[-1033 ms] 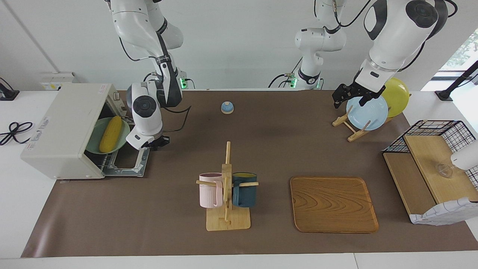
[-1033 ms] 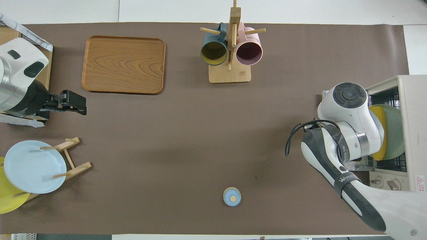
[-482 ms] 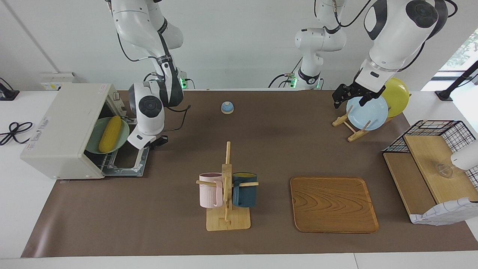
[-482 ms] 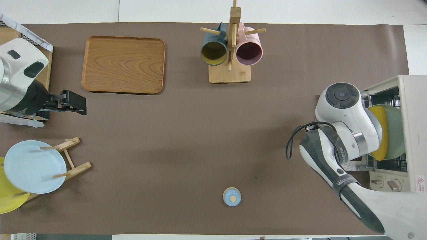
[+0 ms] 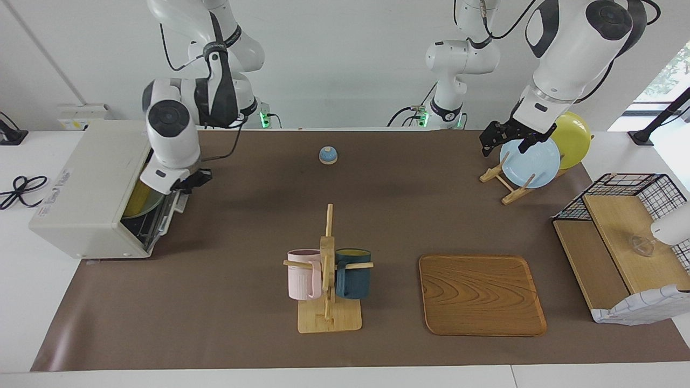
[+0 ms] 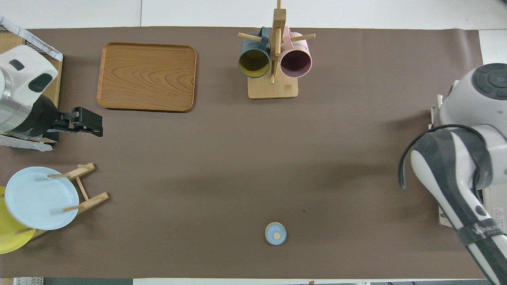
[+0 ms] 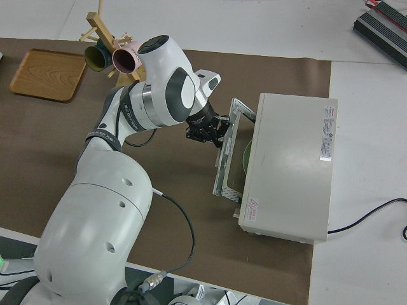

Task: Put corn in oven
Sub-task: 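Push the oven door shut with the right gripper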

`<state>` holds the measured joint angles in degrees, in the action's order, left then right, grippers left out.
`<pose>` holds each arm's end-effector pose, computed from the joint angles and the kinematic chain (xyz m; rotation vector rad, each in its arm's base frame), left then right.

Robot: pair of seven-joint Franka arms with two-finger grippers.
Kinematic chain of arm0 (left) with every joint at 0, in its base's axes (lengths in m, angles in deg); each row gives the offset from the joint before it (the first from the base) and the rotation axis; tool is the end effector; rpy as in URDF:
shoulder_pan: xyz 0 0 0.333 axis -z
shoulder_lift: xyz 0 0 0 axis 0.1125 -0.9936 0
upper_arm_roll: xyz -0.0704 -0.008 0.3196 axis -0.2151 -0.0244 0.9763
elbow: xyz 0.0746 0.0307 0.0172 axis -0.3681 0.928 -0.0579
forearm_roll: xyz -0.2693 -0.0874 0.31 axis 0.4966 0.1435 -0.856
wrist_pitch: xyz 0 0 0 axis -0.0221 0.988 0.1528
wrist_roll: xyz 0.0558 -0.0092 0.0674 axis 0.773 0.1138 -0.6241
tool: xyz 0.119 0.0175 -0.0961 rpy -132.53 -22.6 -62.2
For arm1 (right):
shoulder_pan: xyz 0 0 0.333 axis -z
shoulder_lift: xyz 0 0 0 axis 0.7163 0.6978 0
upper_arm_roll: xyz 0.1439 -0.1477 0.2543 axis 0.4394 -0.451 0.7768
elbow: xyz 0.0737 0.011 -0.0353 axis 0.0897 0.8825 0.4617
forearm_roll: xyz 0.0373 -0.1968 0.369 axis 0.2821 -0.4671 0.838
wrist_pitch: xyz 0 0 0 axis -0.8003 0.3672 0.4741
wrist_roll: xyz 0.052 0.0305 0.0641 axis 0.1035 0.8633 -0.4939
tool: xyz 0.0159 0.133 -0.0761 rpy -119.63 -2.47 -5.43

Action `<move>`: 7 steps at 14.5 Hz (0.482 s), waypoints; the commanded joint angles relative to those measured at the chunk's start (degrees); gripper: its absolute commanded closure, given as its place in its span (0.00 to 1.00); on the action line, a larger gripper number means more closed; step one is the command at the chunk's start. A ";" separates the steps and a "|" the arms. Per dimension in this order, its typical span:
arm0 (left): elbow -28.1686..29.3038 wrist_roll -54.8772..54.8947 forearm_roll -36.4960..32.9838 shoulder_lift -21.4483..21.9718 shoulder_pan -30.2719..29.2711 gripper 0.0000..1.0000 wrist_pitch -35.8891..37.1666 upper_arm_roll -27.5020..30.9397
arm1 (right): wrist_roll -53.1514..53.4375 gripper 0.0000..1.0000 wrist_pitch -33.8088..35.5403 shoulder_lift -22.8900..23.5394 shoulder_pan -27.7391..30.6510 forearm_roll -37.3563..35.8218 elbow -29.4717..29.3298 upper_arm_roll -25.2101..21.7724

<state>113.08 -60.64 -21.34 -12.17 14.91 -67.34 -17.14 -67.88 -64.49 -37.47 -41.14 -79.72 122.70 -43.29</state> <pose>0.5594 -0.1056 0.5538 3.1165 0.0371 -0.1626 0.5561 -0.0476 0.3989 2.8175 0.4653 -0.3516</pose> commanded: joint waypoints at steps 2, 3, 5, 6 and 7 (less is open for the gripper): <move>0.14 0.13 0.52 0.63 -0.71 0.00 0.66 -0.32 | -6.00 1.00 -2.36 1.70 5.67 -3.27 -0.12 -1.13; 0.14 0.13 0.52 0.63 -0.71 0.00 0.57 -0.32 | -6.71 1.00 -2.09 1.61 6.12 -1.88 -0.12 -1.22; 0.14 0.13 0.52 0.63 -0.71 0.00 0.57 -0.32 | -6.98 1.00 -1.91 1.44 6.12 -0.20 -0.56 -1.31; 0.14 0.13 0.52 0.63 -0.71 0.00 0.66 -0.32 | -6.98 1.00 -0.96 0.91 6.03 -0.11 -0.91 -1.31; 0.14 0.13 0.52 0.63 -0.71 0.00 0.57 -0.32 | -6.89 1.00 1.14 0.12 5.86 0.94 -2.39 -1.22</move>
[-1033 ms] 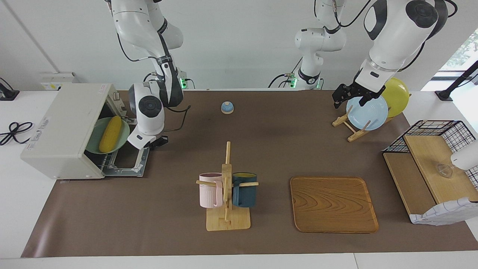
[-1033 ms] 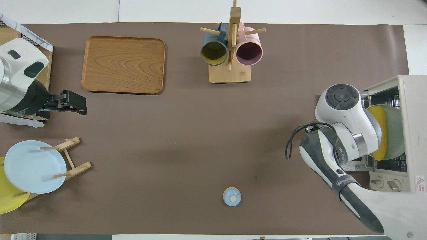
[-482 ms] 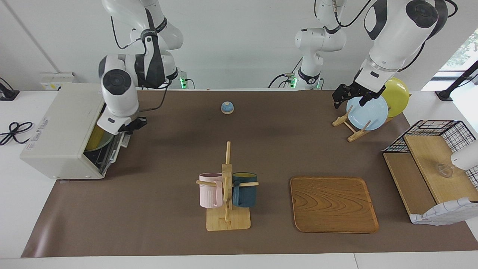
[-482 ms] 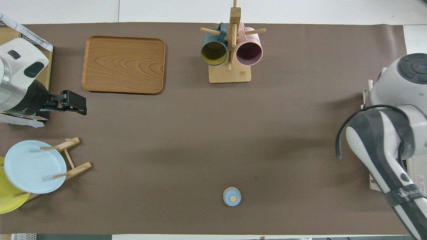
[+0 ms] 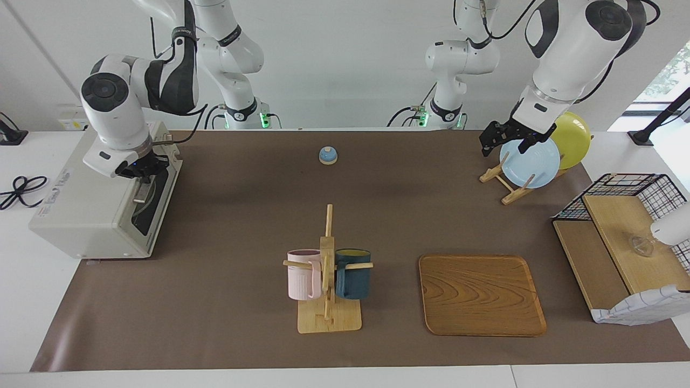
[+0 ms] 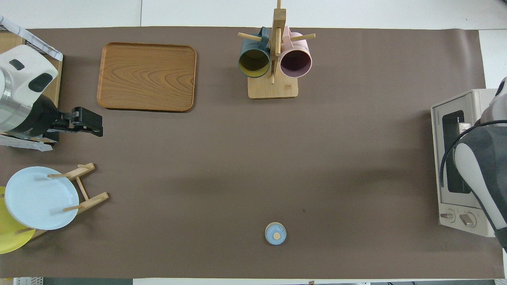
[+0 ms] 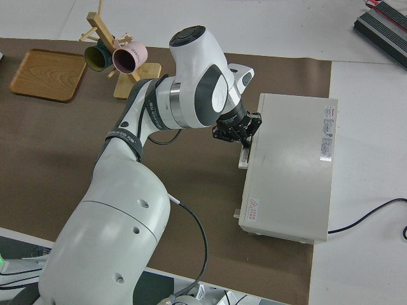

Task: Put corn in oven
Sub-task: 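Push the oven door shut with the right gripper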

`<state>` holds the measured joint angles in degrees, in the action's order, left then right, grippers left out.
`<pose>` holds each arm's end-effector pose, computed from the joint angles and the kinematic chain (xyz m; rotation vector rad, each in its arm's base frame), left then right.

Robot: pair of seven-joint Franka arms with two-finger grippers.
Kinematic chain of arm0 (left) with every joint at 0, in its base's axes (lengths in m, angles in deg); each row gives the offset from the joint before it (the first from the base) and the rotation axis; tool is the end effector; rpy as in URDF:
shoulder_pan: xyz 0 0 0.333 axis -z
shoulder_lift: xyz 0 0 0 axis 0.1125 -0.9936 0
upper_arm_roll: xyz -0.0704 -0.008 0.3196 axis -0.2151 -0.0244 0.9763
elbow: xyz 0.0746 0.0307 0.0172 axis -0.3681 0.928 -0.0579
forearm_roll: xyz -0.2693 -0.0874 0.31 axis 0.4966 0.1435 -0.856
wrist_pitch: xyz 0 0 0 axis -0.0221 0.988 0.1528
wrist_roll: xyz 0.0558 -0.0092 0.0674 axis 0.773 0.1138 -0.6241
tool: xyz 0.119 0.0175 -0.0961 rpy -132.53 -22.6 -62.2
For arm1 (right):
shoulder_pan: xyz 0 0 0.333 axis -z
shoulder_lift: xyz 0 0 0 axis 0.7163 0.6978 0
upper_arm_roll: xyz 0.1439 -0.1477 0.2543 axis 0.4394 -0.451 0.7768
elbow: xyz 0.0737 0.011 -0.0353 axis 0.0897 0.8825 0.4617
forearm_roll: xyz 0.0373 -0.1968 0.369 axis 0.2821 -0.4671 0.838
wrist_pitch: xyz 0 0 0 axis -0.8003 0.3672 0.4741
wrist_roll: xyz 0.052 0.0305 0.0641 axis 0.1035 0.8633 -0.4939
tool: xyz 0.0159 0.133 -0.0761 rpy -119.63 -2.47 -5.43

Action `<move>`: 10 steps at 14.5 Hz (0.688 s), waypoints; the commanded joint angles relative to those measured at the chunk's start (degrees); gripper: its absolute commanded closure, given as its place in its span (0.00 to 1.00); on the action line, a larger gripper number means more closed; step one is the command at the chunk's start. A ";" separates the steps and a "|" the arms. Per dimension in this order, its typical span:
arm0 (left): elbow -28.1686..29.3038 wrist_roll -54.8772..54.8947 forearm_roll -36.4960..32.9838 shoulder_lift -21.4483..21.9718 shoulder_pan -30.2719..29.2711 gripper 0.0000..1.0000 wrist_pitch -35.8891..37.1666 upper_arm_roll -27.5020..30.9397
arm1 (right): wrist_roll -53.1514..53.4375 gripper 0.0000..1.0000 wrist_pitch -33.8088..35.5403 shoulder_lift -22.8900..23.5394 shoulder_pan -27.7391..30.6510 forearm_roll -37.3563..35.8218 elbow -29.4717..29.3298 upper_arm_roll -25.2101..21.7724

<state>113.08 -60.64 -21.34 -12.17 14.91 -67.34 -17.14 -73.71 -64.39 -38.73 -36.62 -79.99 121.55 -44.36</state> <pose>0.5594 -0.1056 0.5538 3.1165 0.0371 -0.1626 0.5518 -0.1024 0.4207 2.8284 0.4653 -0.3354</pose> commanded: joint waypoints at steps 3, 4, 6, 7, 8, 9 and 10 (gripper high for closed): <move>0.14 0.05 0.52 0.63 -0.71 0.00 0.66 -0.32 | -0.80 1.00 10.70 -0.46 1.07 9.11 -10.81 -0.16; 0.14 0.13 0.52 0.63 -0.71 0.00 0.57 -0.32 | -0.71 1.00 13.87 -0.64 0.98 10.79 -14.49 -0.07; 0.14 0.13 0.52 0.63 -0.71 0.00 0.57 -0.32 | -0.62 1.00 18.80 -0.65 0.89 13.86 -20.31 -0.07; 0.14 0.13 0.52 0.63 -0.71 0.00 0.57 -0.32 | -0.53 0.96 20.04 -0.65 0.98 15.27 -21.46 -0.07; 0.14 0.13 0.52 0.63 -0.71 0.00 0.57 -0.32 | -0.53 0.88 21.01 -0.65 0.89 15.55 -22.00 -0.07; 0.14 0.13 0.52 0.63 -0.71 0.00 0.66 -0.32 | -0.44 0.80 21.19 -0.73 0.80 15.55 -21.92 0.02; 0.05 0.13 0.52 0.63 -0.71 0.00 0.57 -0.32 | -0.10 0.72 21.37 -0.82 0.54 15.55 -21.91 0.28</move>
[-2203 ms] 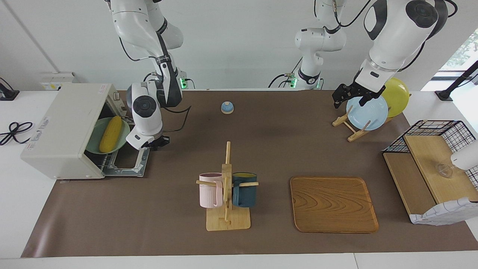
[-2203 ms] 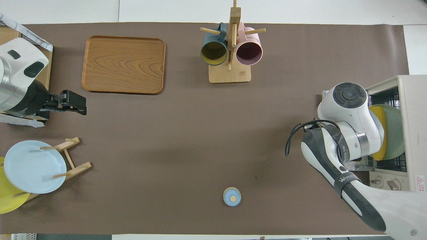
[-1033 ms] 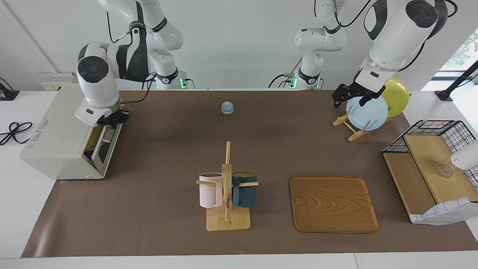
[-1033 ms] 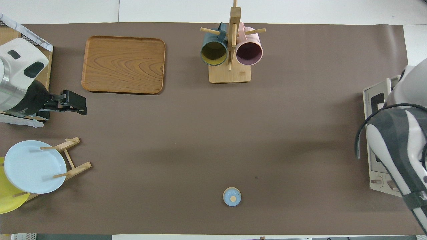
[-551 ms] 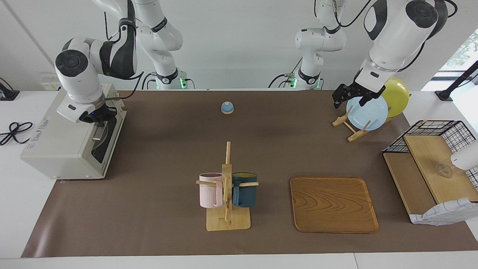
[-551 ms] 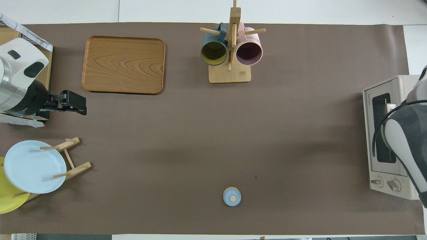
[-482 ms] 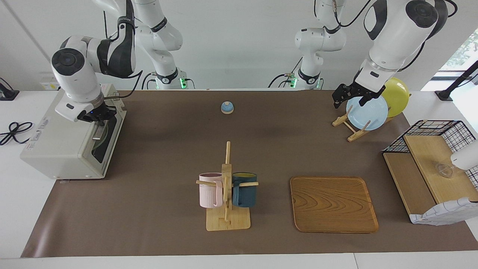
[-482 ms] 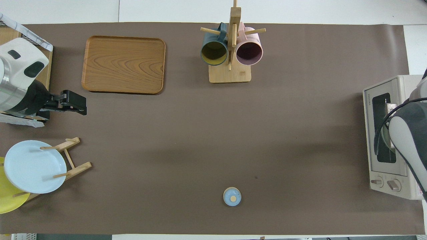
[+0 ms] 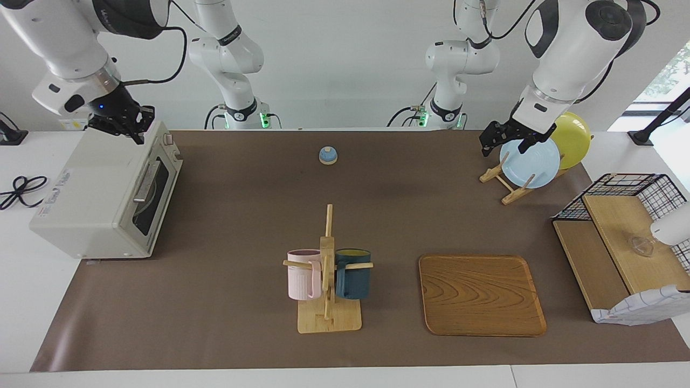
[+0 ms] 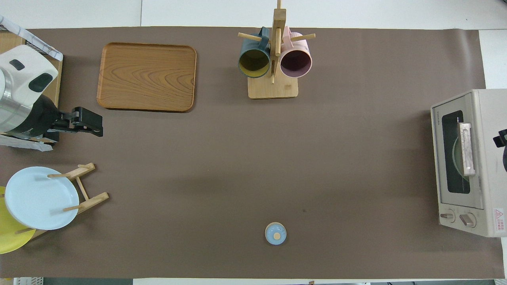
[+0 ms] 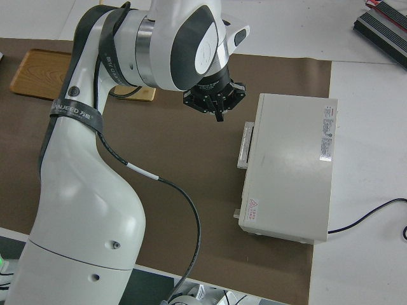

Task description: Put corn in oven

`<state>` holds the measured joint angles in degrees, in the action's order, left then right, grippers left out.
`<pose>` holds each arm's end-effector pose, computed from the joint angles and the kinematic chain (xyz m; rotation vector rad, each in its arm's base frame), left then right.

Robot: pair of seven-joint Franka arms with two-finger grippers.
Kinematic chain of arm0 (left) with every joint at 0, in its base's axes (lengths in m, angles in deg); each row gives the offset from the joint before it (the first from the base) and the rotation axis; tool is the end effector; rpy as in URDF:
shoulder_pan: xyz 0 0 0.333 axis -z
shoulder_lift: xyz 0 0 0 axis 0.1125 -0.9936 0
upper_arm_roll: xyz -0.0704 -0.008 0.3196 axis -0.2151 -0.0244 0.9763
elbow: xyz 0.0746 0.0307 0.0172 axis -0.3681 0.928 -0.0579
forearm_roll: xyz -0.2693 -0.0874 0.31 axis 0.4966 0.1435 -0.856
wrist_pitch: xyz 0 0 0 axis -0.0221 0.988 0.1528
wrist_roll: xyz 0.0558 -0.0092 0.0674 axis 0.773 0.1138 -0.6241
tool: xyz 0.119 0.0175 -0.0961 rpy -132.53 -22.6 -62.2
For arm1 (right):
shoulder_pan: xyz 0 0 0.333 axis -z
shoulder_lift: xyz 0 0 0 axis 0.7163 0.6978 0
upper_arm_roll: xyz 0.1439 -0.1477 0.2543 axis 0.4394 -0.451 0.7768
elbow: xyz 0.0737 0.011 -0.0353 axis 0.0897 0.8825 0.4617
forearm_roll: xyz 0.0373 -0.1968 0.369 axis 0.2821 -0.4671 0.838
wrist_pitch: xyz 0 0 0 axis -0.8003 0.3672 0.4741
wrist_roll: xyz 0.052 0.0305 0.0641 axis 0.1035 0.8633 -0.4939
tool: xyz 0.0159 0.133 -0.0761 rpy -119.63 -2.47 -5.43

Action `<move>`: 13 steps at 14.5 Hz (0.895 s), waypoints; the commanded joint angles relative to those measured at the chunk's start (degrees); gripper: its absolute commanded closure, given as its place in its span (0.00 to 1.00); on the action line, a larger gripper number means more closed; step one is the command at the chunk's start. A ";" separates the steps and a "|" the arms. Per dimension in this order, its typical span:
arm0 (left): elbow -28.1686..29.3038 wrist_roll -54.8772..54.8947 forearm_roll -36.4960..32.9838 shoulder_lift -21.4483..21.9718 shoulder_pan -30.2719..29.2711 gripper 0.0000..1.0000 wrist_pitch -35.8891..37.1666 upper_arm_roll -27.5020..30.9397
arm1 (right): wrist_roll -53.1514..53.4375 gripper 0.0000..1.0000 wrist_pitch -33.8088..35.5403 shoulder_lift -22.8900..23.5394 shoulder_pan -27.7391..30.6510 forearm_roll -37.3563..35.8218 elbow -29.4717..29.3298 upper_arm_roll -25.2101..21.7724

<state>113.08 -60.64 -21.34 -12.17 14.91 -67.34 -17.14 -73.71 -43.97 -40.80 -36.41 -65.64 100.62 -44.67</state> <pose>0.5594 -0.1056 0.5538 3.1165 0.0371 -0.1626 0.5456 -0.0761 0.5881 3.0799 0.3356 -0.2121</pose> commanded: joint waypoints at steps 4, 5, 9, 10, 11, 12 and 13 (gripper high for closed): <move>0.14 0.13 0.52 0.63 -0.71 0.00 0.66 -0.32 | 0.87 0.00 0.77 1.50 0.24 0.85 -1.25 1.21; 0.05 0.13 0.52 0.63 -0.71 0.00 0.57 -0.32 | 1.48 0.00 1.03 1.59 0.24 0.50 -2.12 1.21; 0.05 0.13 0.52 0.63 -0.71 0.00 0.57 -0.32 | 6.14 0.00 2.17 1.86 -2.66 0.76 -3.45 1.30; 0.13 0.13 0.52 0.63 -0.71 0.00 0.57 -0.32 | 7.71 0.00 2.69 1.94 -3.45 1.02 -3.54 1.30; 0.14 0.13 0.52 0.63 -0.71 0.00 0.57 -0.32 | 8.86 0.00 2.87 1.94 -3.89 1.02 -3.54 1.21; 0.14 0.13 0.52 0.63 -0.71 0.00 0.57 -0.32 | 9.22 0.00 2.96 1.94 -3.89 1.11 -3.54 1.21; 0.14 0.13 0.52 0.63 -0.71 0.00 0.57 -0.32 | 9.22 0.00 2.88 1.94 -3.72 1.20 -3.45 1.21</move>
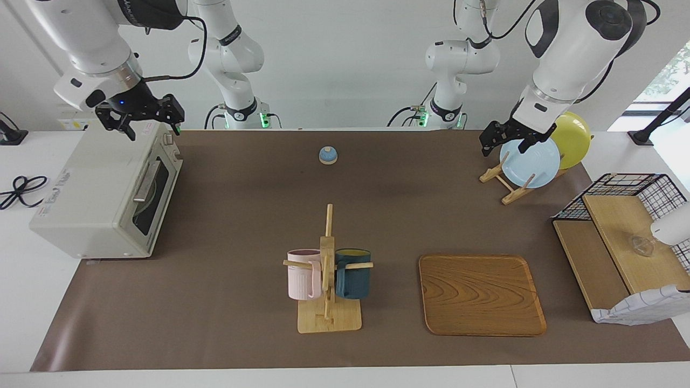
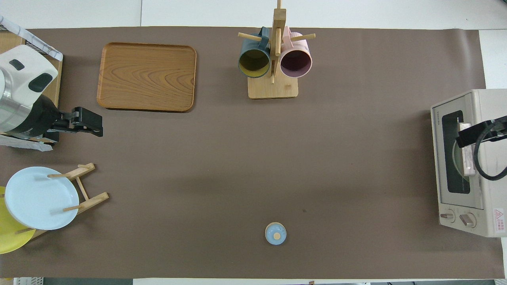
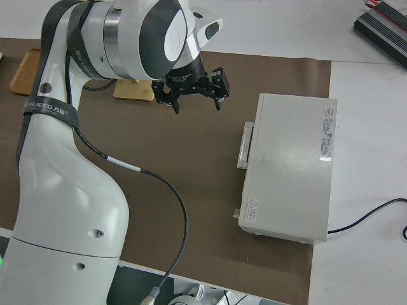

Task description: Put corn in oven

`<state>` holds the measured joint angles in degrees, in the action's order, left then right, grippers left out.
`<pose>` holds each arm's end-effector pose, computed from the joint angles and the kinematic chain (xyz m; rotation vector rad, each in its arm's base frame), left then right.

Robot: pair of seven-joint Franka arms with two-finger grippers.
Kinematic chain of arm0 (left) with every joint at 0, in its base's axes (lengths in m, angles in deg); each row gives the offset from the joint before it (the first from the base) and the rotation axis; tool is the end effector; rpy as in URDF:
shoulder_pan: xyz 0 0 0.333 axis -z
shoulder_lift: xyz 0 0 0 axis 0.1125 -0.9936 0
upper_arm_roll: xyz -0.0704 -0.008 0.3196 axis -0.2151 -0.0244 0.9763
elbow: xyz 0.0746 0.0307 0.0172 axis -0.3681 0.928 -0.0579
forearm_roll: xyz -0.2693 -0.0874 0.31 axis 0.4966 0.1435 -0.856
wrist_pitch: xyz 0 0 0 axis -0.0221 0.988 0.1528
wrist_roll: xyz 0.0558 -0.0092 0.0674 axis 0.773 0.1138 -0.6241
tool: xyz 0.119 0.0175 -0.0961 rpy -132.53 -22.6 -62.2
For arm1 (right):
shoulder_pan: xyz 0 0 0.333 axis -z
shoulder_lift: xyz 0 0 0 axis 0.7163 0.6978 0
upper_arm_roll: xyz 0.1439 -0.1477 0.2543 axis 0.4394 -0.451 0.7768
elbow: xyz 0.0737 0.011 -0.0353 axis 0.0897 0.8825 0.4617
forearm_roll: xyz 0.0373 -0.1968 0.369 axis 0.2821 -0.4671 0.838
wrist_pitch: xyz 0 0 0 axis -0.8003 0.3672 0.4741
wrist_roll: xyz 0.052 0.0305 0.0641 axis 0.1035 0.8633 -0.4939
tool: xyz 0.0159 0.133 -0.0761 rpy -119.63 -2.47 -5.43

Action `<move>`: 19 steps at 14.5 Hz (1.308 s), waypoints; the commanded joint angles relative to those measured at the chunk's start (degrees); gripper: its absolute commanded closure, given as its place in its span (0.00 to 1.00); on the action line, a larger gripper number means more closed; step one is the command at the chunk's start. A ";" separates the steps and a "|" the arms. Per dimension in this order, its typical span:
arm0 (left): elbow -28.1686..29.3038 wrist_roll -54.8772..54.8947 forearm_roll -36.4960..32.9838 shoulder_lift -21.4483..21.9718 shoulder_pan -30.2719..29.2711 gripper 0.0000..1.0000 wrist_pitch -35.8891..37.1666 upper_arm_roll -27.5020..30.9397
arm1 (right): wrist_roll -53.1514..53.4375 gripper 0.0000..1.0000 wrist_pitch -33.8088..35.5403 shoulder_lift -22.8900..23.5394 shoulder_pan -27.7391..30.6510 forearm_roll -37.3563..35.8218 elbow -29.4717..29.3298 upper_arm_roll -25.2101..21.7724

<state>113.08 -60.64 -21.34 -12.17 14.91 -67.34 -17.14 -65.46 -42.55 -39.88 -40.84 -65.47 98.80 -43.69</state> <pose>0.5594 -0.1056 0.5538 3.1165 0.0371 -0.1626 0.5527 -0.0241 0.5927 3.0756 0.2566 -0.2165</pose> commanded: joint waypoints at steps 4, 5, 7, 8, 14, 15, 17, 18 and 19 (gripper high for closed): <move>0.14 0.13 0.52 0.63 -0.71 0.00 0.57 -0.32 | 1.06 0.00 2.86 0.15 0.63 1.03 -0.04 -0.91; 0.05 0.13 0.52 0.63 -0.71 0.00 0.57 -0.32 | 1.41 0.00 3.65 0.06 0.37 1.03 -0.04 -1.00; 0.14 0.13 0.52 0.63 -0.71 0.00 0.66 -0.32 | 3.25 0.00 4.18 -0.47 -1.21 1.03 0.13 -2.66; 0.14 0.13 0.52 0.63 -0.71 0.00 0.57 -0.32 | 3.26 0.00 3.92 -0.55 -1.39 1.03 0.13 -3.37; 0.14 0.13 0.52 0.63 -0.71 0.00 0.57 -0.32 | 3.87 0.00 5.50 -1.17 -3.33 1.03 1.35 -4.25; 0.14 0.13 0.52 0.63 -0.71 0.00 0.66 -0.32 | 3.96 0.00 5.15 -2.04 -3.59 1.03 2.32 -4.69; 0.05 0.13 0.43 0.63 -0.71 0.00 0.57 -0.32 | 4.05 0.00 5.06 -2.31 -3.85 1.03 2.94 -5.14; 0.13 0.13 0.52 0.63 -0.71 0.00 0.57 -0.32 | 4.05 0.00 4.97 -2.31 -4.03 1.03 2.77 -5.22; 0.14 0.13 0.52 0.63 -0.71 0.00 0.66 -0.32 | 4.05 0.00 4.71 -1.97 -3.94 1.03 2.42 -5.14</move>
<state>113.08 -60.64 -21.34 -12.17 14.91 -67.34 -17.14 -62.42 -37.73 -40.61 -44.01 -65.47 99.87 -48.05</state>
